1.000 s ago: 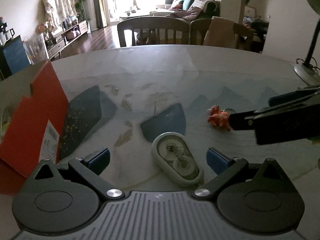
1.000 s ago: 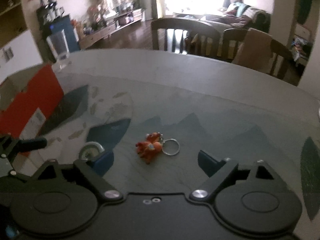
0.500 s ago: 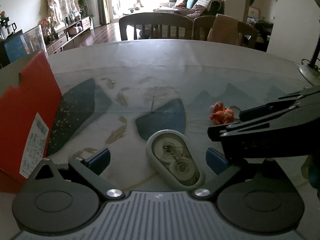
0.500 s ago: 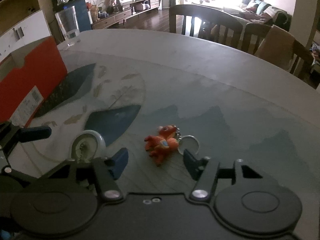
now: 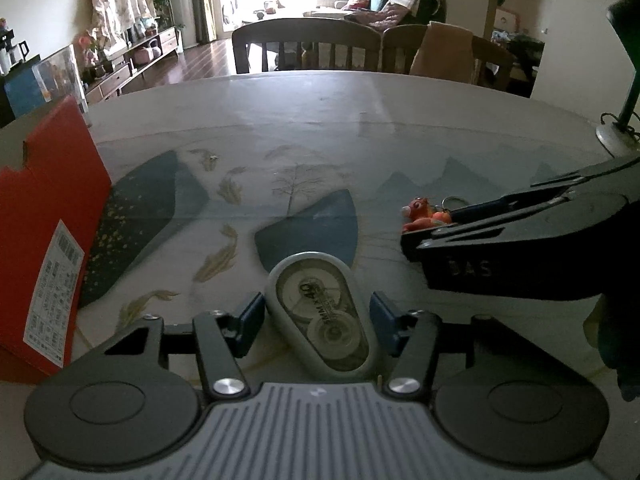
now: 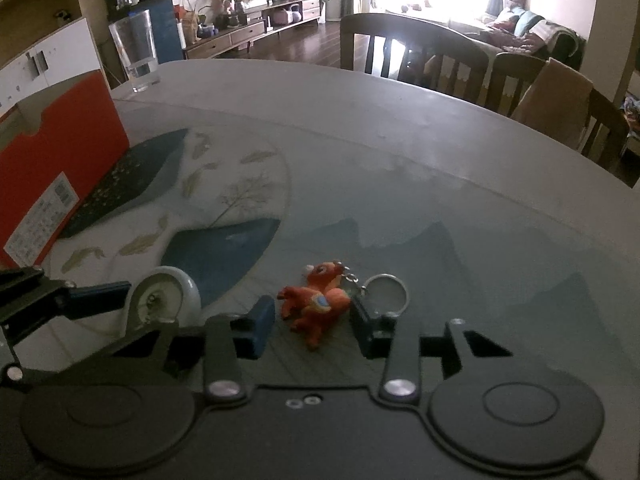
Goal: Organize rigid objects
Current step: 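Grasp the white tape dispenser with the left tool while the right tool grasps the orange keychain, then carry the tape dispenser and keychain over the box with both tools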
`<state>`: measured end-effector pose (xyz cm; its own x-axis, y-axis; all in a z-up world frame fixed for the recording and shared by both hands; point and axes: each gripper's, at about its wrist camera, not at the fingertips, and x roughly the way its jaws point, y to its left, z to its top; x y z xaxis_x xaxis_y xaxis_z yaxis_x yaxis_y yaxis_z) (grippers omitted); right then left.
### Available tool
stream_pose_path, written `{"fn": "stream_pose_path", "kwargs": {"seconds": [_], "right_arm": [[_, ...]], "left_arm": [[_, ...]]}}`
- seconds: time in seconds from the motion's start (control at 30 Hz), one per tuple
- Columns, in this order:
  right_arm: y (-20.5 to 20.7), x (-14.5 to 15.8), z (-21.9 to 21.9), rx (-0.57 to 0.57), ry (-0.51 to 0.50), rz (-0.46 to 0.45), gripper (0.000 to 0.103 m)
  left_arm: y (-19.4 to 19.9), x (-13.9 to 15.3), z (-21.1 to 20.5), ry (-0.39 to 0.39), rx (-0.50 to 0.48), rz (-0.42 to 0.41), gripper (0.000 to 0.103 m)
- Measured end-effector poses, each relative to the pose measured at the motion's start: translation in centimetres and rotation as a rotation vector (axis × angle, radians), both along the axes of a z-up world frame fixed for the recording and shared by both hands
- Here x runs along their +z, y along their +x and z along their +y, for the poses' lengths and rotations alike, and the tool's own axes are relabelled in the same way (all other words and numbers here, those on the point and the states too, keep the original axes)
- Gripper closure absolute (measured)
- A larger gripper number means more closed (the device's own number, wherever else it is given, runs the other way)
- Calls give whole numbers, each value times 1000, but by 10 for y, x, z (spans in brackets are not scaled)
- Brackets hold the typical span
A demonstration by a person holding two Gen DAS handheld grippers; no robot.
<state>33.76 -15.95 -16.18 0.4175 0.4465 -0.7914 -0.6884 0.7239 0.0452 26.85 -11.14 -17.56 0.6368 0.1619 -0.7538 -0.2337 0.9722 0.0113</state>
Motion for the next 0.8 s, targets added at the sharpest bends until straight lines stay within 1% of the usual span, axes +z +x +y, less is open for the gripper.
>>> {"fn": "stream_pose_path", "kwargs": {"seconds": [0.2,0.37,0.6,0.8], "right_arm": [[-1,3,-2,-7,14,5,67],[-7,14,-11,-22,47,6,67],[-27,36,-22,-34,99,16,68],[-48,58,-28,-27,139,19,68]], "left_arm": [[1,2,2,-9,-3,12,46],[-3,8,6,-28,5,11,46],[-12,25,8,-37,-8,9,46],[-27,46,11,-37,-13,-7,46]]}}
